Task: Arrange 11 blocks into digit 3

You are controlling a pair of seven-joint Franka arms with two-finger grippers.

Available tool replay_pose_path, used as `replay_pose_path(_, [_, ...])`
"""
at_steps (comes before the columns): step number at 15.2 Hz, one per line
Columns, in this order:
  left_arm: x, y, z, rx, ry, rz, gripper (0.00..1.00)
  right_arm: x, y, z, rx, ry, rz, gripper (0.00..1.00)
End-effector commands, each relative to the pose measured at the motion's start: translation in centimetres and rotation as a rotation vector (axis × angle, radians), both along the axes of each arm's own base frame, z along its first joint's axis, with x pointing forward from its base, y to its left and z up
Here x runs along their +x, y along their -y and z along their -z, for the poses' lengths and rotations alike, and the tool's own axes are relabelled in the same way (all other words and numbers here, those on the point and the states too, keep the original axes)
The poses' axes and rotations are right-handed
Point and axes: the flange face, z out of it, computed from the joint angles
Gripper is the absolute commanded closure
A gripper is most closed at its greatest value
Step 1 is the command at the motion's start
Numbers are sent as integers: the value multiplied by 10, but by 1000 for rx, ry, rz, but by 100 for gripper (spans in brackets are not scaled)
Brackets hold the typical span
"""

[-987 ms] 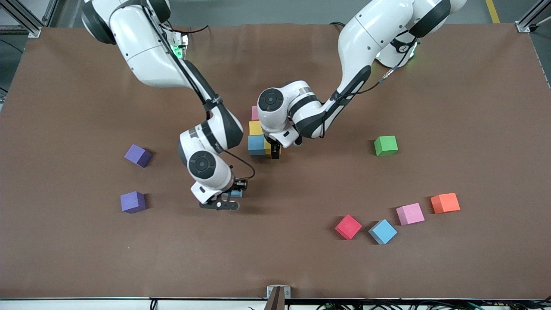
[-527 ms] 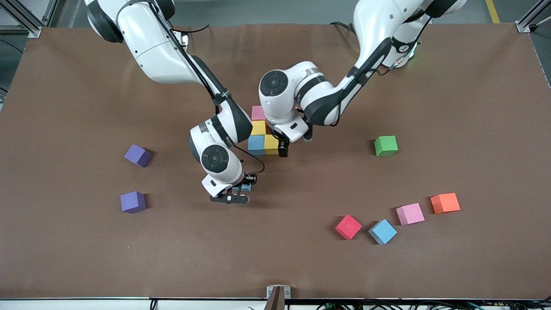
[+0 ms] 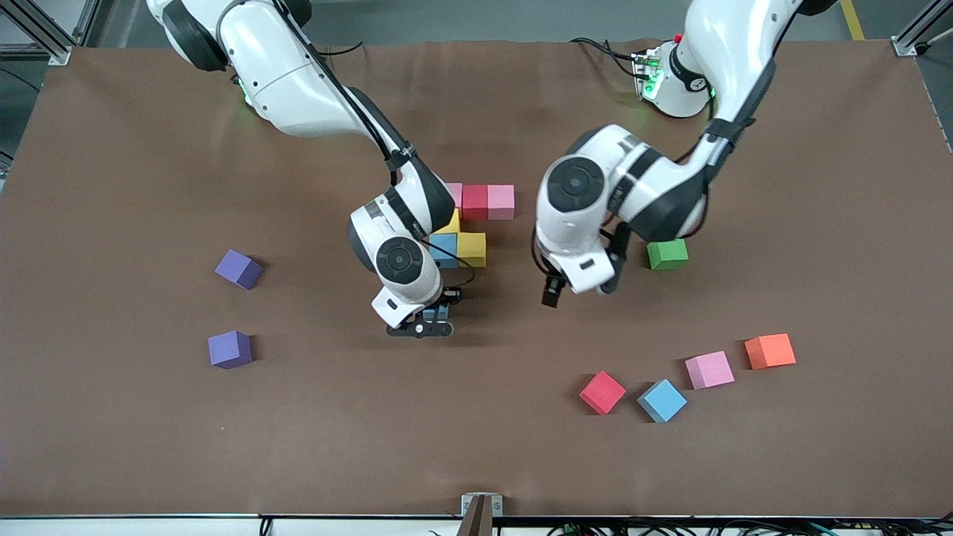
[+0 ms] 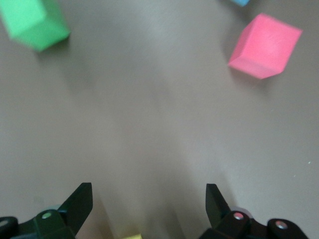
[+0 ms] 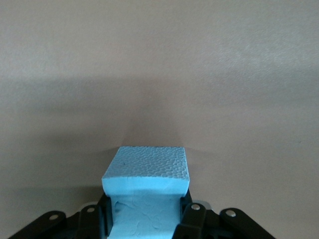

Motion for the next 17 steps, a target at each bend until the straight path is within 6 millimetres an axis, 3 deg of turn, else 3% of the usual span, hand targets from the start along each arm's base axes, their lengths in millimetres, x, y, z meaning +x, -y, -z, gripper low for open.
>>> replay_pose_path(1, [42, -27, 13, -51, -16, 179, 0, -23, -3, 12, -13, -34, -66, 79])
replay_pose_path(5, [88, -86, 37, -24, -16, 402, 0, -30, -3, 7, -13, -40, -90, 79])
replay_pose_path(8, [109, -113, 55, -26, 12, 623, 0, -38, -10, 7, -6, -48, -103, 78])
replay_pose_path(12, [137, -120, 83, -62, 82, 602, 0, -41, -14, 7, -2, -51, -108, 78])
replay_pose_path(17, [144, -120, 108, -114, 103, 569, 0, -44, -17, 7, -2, -53, -114, 77])
